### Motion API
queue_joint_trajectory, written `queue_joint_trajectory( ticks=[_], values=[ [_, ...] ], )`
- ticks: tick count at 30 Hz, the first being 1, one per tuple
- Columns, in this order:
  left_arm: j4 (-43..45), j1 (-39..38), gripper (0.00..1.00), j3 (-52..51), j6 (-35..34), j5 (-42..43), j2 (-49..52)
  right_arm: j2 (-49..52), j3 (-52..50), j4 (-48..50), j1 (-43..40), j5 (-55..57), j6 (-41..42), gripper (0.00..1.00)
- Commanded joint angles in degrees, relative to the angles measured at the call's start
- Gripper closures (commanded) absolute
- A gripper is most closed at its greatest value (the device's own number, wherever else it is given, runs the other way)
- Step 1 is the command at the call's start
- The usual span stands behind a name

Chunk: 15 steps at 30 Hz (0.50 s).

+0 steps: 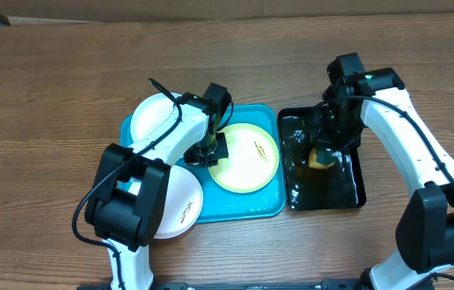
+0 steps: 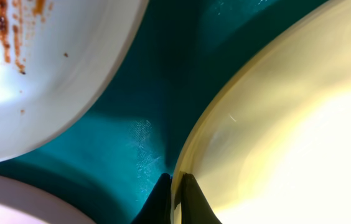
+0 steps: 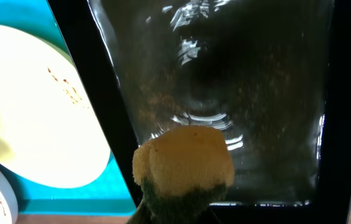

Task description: Clean dirty plates on tray and stack at the side

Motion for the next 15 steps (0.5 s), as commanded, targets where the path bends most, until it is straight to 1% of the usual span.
queue_joint_trajectory(
  ticks=[1,4,6,8,11,15],
  values=[
    [0.6,-0.3,0.96,-1.1,-0.2,-1.4,1.6,-1.0,0.7,-1.1,0.2,-2.2,-0.4,0.96],
    [0.7,-0.3,0.96,-1.1,-0.2,-1.5,1.6,-0.9,0.7,1.2,0.2,-0.1,-0.3,0.96],
    [0.7,-0.3,0.96,-1.1,-0.2,-1.5,1.6,-0.9,0.7,0.1,0.2,-3.5,-1.9,0.96],
    [0.7,-0.3,0.96,-1.1,-0.2,-1.5,1.6,-0.8,0.6,0.3,0.2,-2.2,-2.0,0.96],
    [0.7,-0.3,0.96,-1.1,-0.2,-1.5,1.6,-0.9,0.7,-2.7,0.2,-4.3,-1.9,0.96],
    [0.7,-0.3,0.96,-1.1,-0.2,-1.5,1.6,-0.9,0.7,-4.2,0.2,-3.3,-1.9,0.96]
  ],
)
